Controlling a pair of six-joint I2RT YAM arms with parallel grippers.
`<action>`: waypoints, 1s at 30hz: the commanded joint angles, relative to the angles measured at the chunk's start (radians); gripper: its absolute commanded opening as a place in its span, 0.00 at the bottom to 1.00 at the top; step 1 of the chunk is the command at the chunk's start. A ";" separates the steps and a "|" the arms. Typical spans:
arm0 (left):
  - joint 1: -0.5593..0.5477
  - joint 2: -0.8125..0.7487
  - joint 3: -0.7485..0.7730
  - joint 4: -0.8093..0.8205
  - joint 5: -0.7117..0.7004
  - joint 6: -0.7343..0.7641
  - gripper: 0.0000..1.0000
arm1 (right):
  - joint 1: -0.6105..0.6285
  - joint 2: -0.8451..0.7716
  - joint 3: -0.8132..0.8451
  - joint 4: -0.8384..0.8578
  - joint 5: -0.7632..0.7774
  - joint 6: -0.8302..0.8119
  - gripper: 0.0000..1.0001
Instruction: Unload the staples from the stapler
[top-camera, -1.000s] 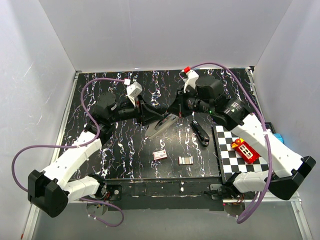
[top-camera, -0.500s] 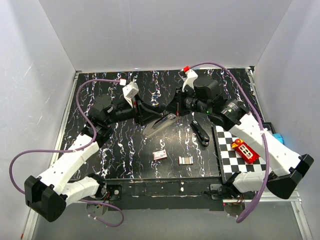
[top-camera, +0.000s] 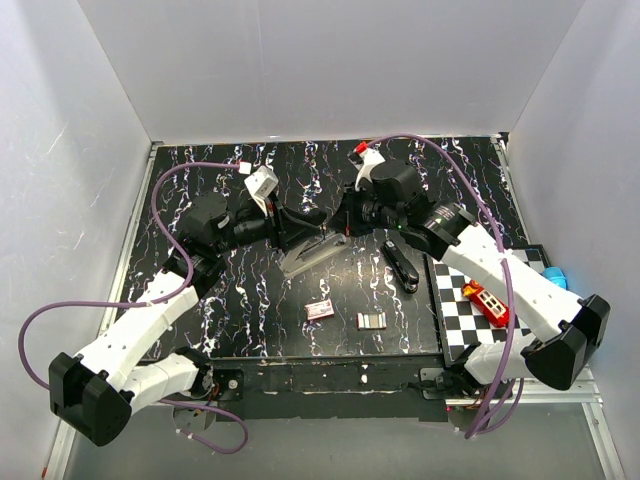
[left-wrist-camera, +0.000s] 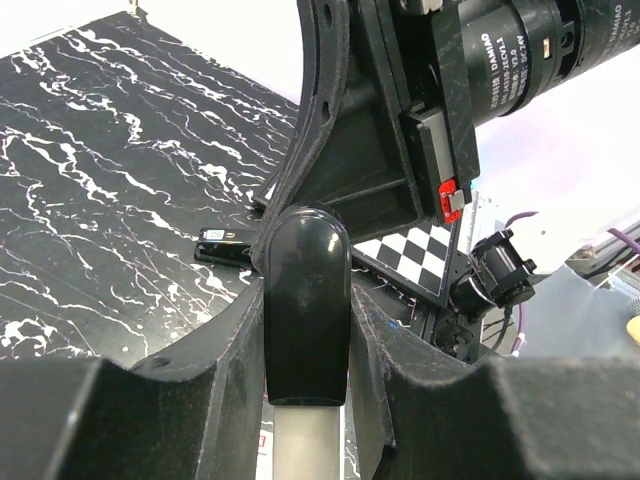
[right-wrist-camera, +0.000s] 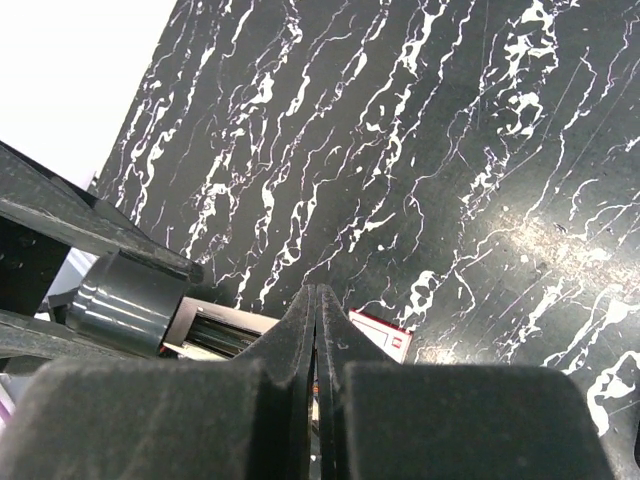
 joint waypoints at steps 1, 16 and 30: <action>0.005 -0.048 0.025 0.078 -0.090 0.006 0.00 | 0.023 0.013 -0.014 -0.002 0.021 -0.010 0.01; 0.007 -0.076 -0.012 0.096 -0.217 -0.006 0.00 | 0.089 0.101 -0.083 0.056 0.093 0.002 0.01; 0.005 -0.033 -0.044 0.208 -0.387 -0.063 0.00 | 0.104 0.133 -0.160 0.174 0.066 0.053 0.01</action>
